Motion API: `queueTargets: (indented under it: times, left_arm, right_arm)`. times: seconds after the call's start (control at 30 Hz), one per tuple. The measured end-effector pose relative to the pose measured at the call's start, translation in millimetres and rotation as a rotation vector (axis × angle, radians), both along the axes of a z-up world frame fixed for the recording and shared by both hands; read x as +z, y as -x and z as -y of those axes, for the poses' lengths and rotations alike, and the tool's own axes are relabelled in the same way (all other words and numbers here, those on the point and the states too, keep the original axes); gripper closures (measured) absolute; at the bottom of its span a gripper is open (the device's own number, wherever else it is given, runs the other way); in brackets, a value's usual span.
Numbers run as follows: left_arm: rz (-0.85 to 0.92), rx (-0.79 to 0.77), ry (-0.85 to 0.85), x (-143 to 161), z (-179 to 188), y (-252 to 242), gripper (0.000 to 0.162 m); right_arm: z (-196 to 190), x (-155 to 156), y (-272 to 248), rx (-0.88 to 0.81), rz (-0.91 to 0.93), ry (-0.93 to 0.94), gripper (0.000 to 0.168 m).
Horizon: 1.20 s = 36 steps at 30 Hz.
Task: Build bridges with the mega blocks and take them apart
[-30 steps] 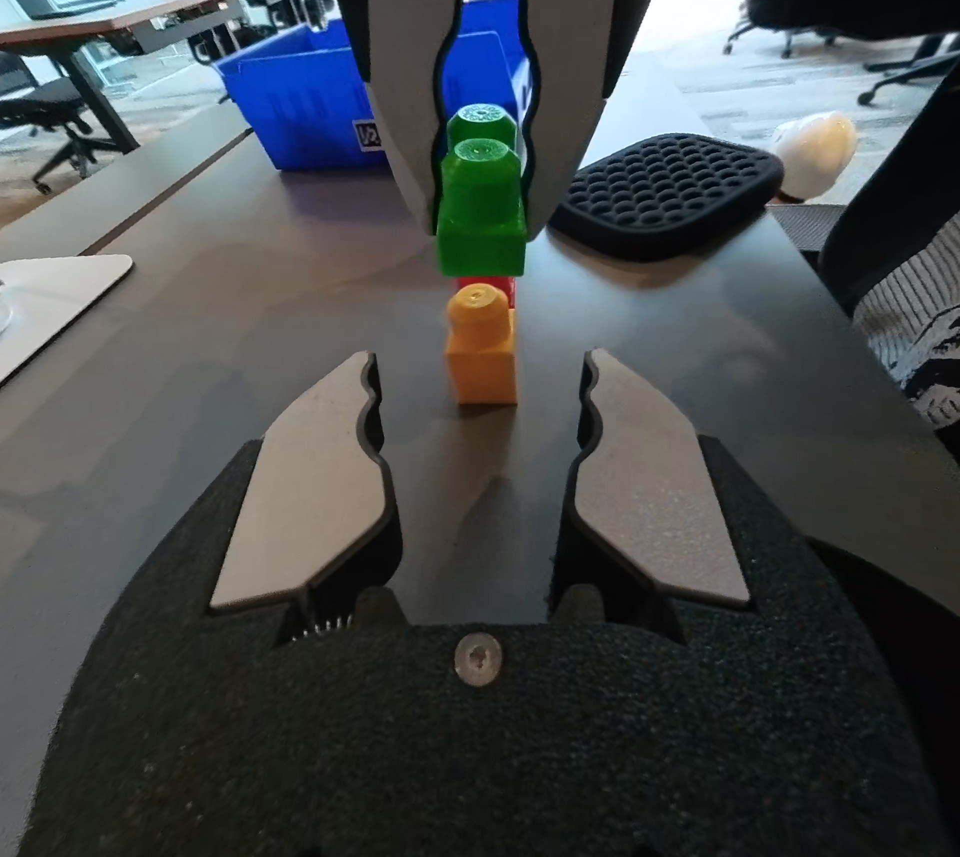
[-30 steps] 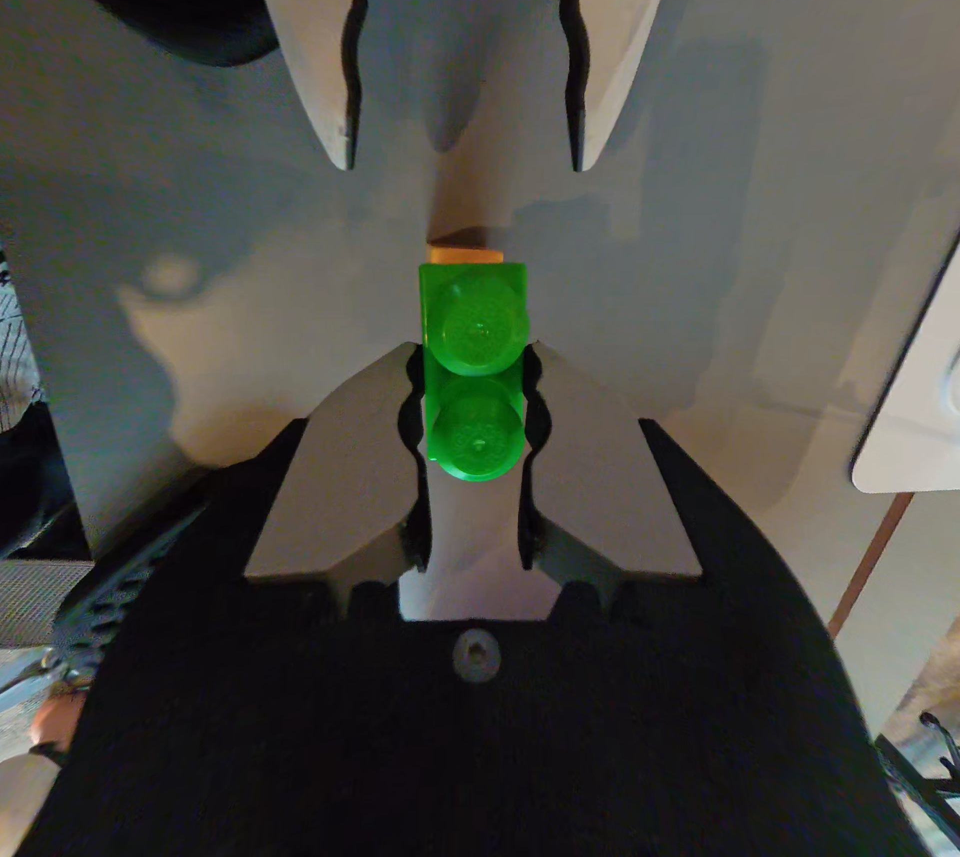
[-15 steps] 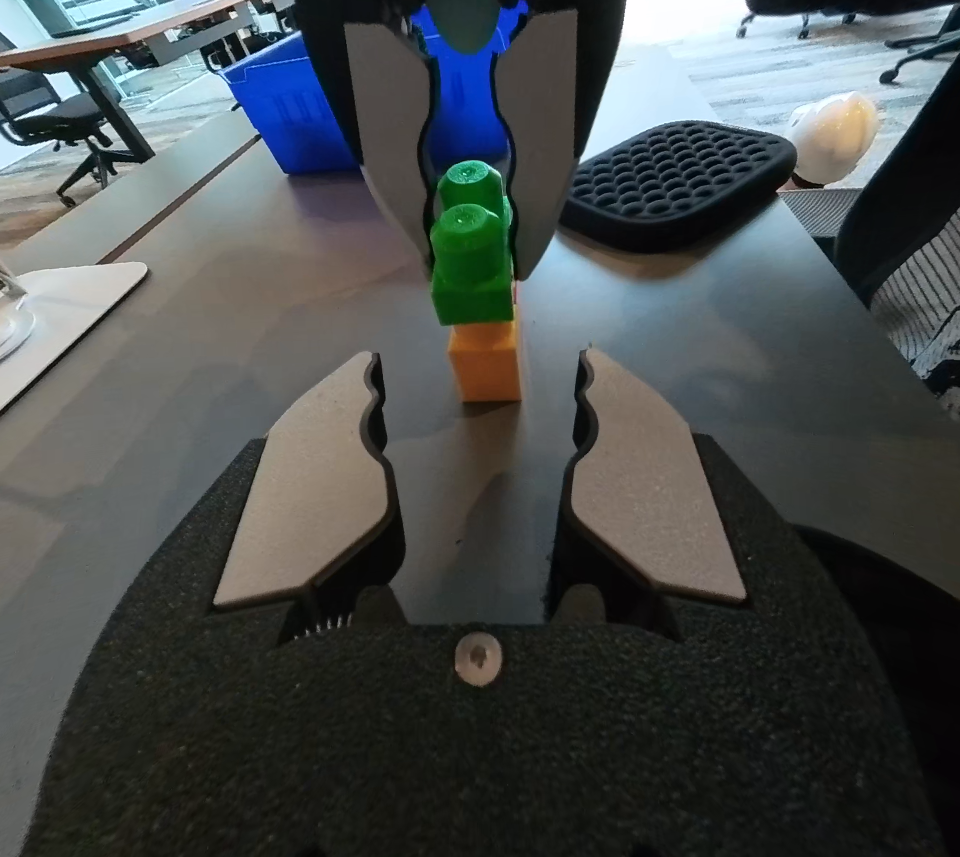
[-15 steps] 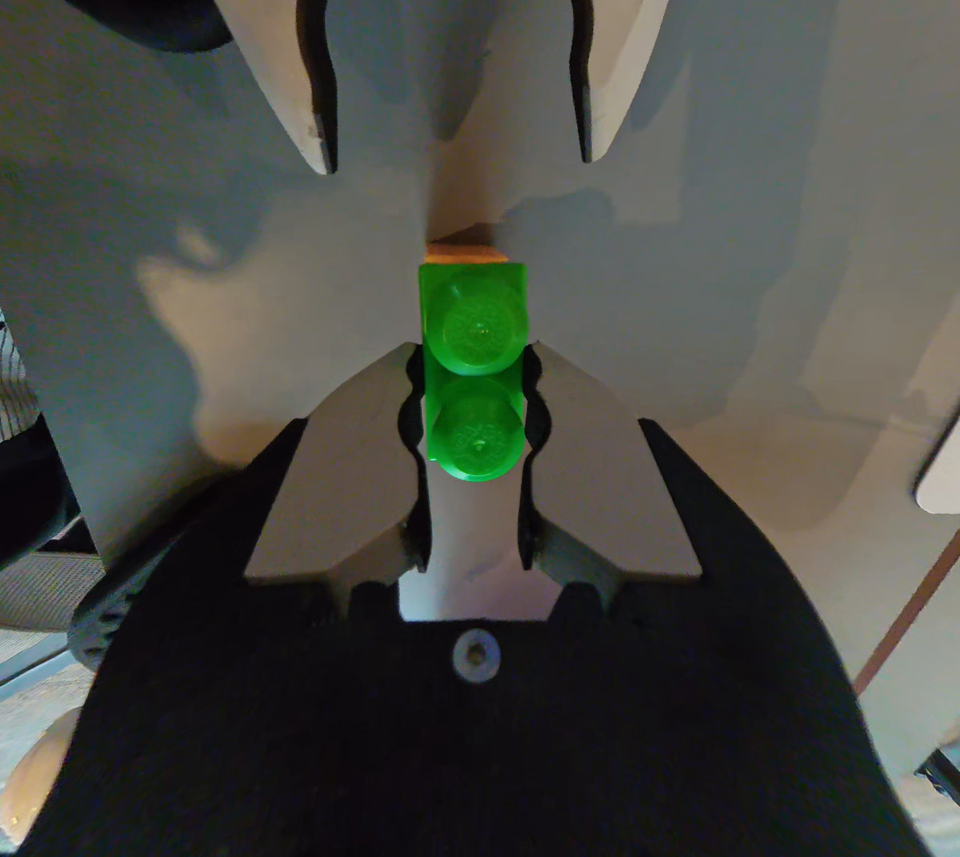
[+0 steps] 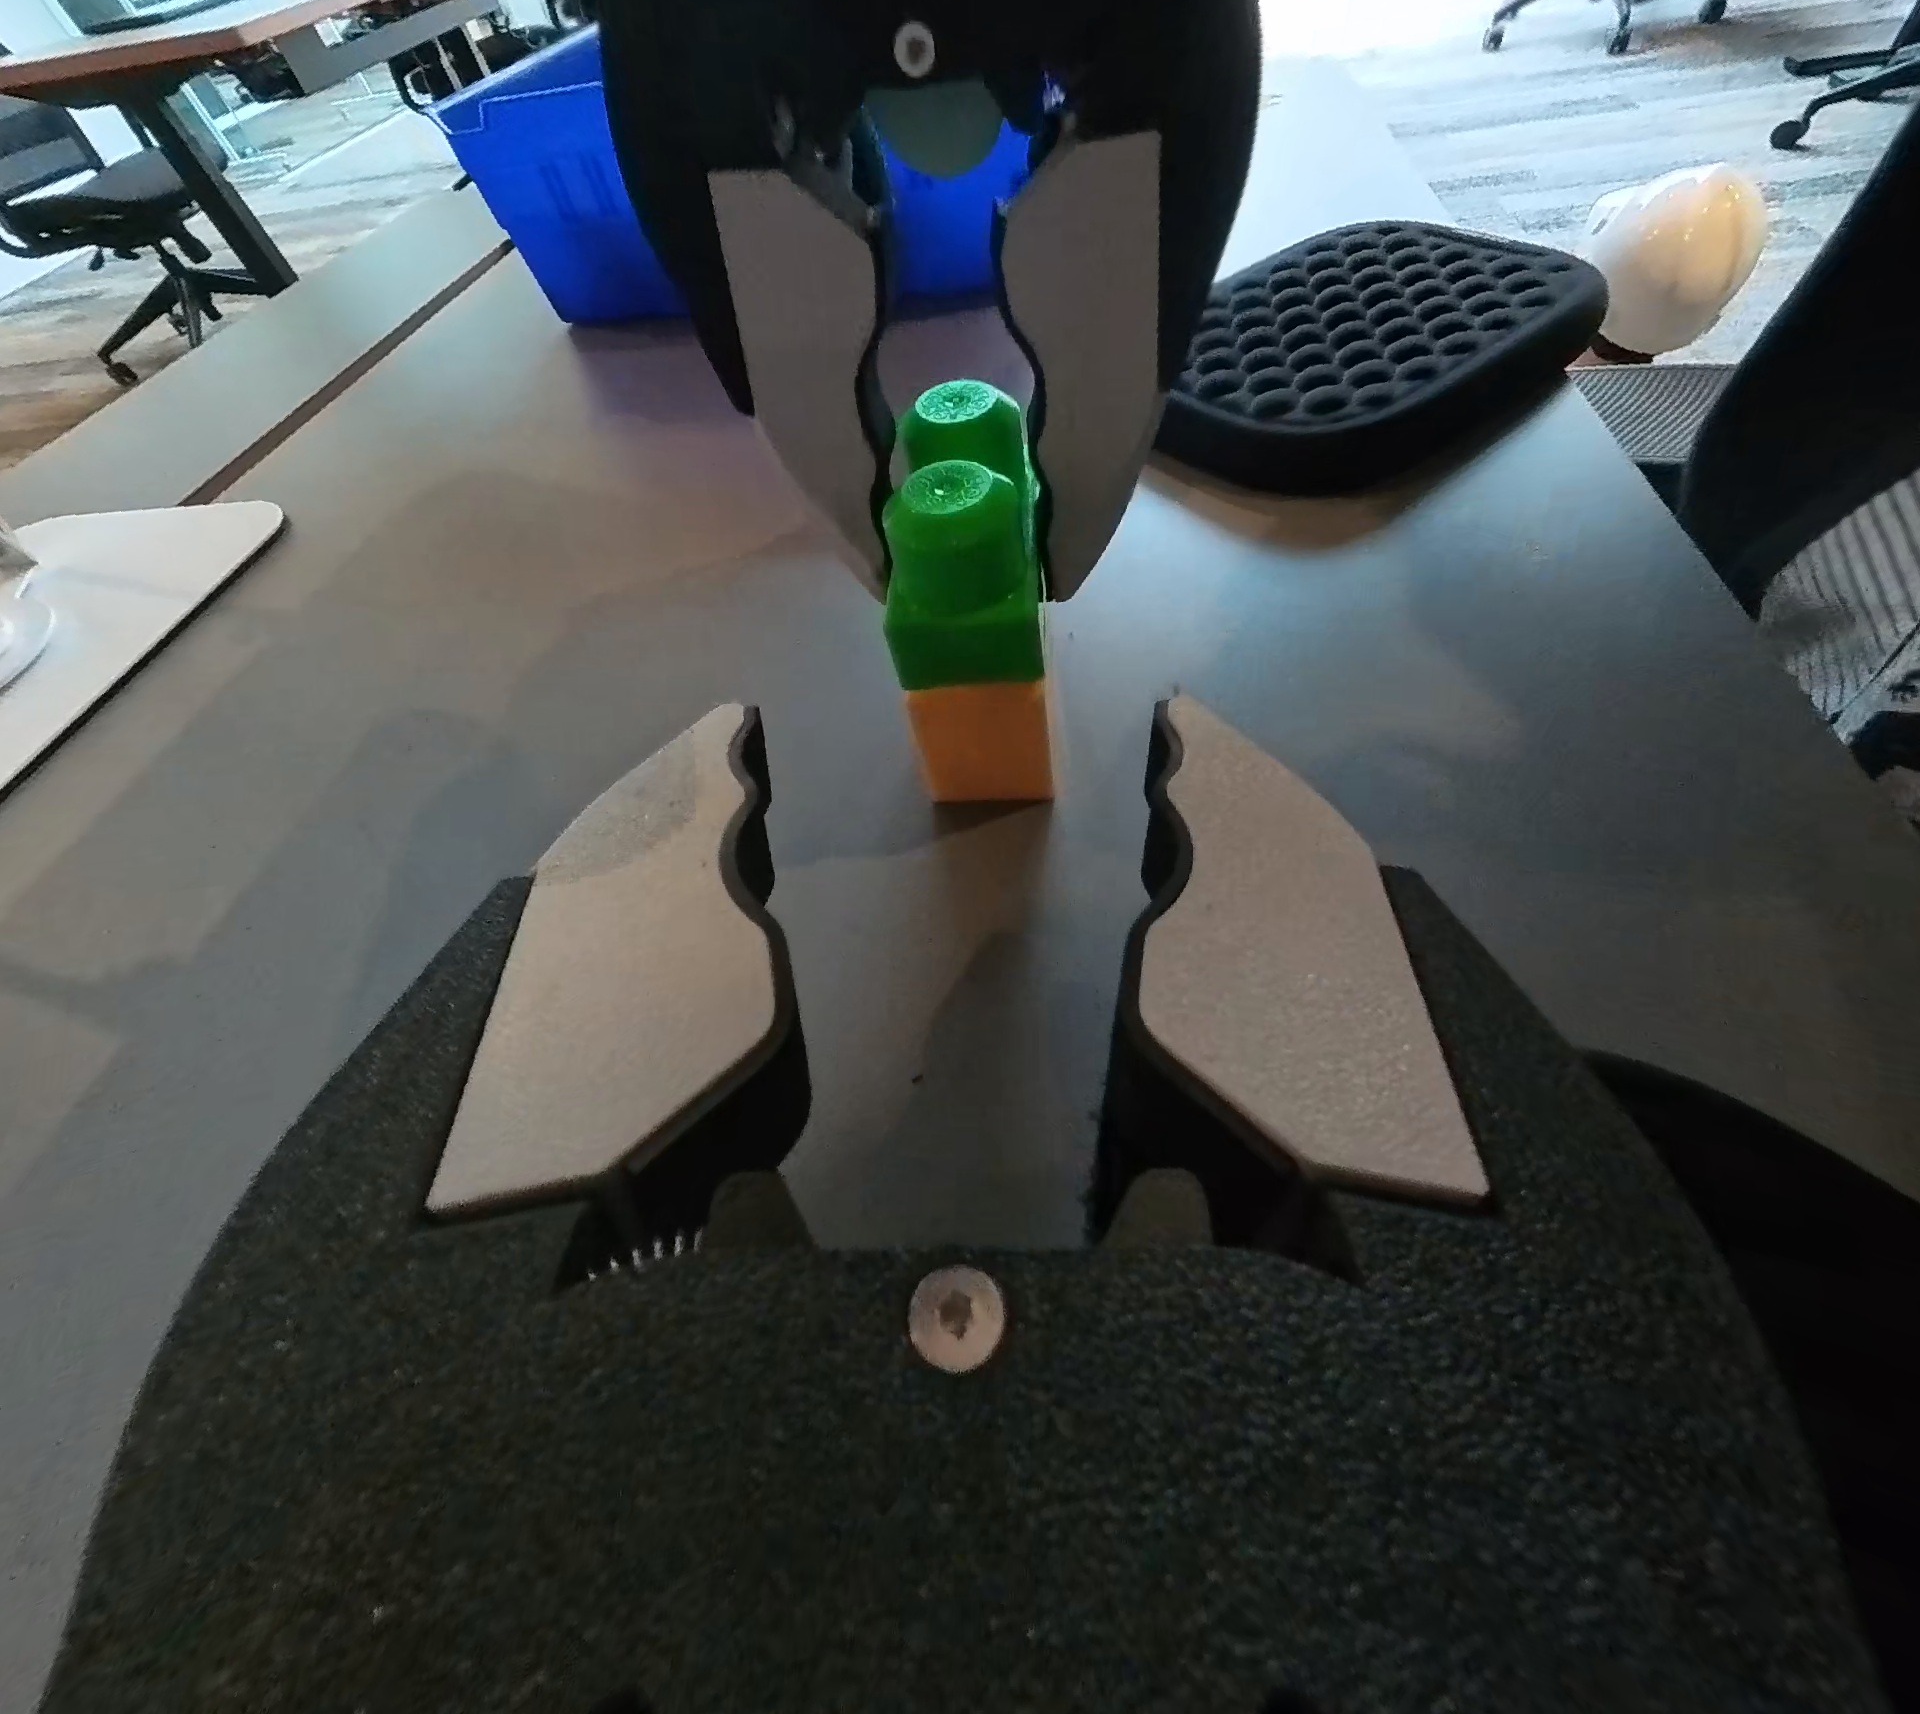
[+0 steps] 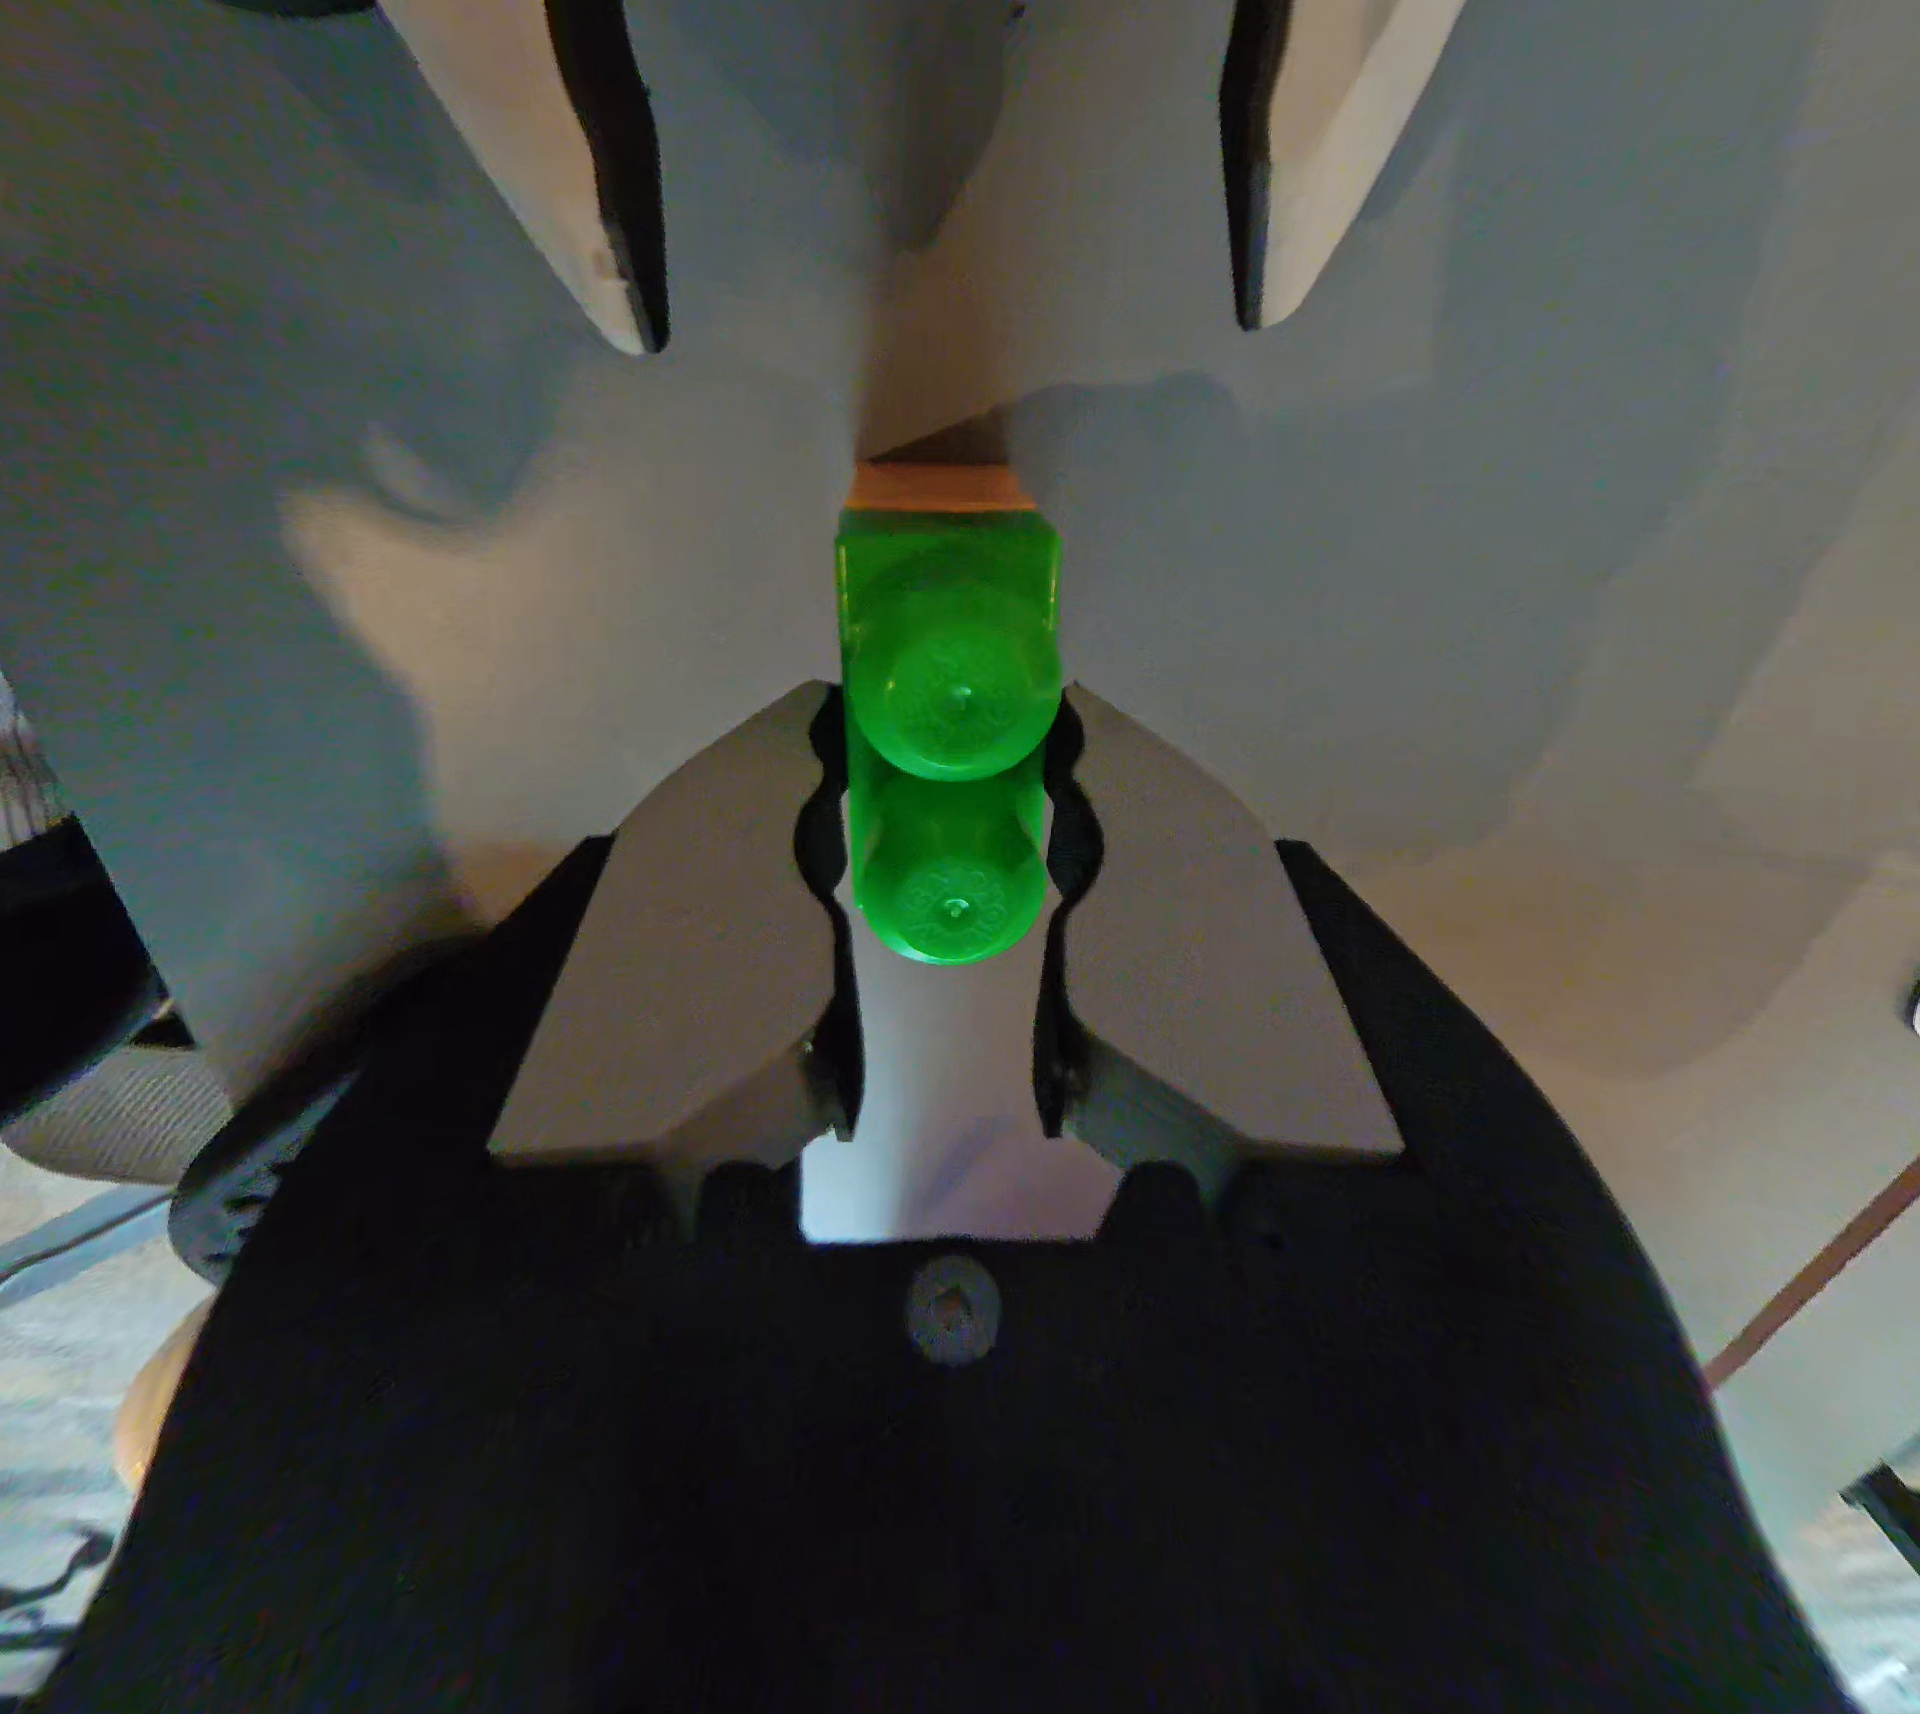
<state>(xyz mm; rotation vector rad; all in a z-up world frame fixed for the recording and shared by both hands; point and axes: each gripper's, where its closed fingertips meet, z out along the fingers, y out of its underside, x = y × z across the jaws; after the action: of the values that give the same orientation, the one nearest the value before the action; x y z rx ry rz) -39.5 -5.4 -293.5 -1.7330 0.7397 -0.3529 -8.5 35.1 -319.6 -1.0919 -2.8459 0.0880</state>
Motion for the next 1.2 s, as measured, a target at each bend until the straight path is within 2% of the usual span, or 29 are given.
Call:
queueTargets:
  times: [0.33, 0.5, 0.83, 1.03, 1.2]
  left_arm:
    - [-0.009, -0.005, 0.001, -1.2, 0.1, -0.9, 0.093]
    - [-0.005, -0.005, -0.001, -0.7, 0.2, -0.8, 0.093]
    - [-0.018, 0.003, 0.007, -2.9, -1.1, -0.7, 0.093]
    - [-0.009, 0.005, 0.009, -2.3, -1.3, -0.1, 0.093]
    - [-0.026, 0.011, -0.021, -0.8, -0.3, -0.5, 0.093]
  right_arm:
    - [-1.8, -5.3, -1.1, -0.01, 0.062, -0.059, 0.132]
    - [-0.7, -9.3, -1.6, -0.018, 0.092, -0.012, 0.132]
    - [-2.5, -13.7, -0.8, 0.005, 0.07, -0.08, 0.132]
    - [-0.9, -18.1, -0.8, -0.006, 0.076, -0.017, 0.132]
    - [-1.4, -17.8, -0.4, -0.005, 0.051, -0.045, 0.132]
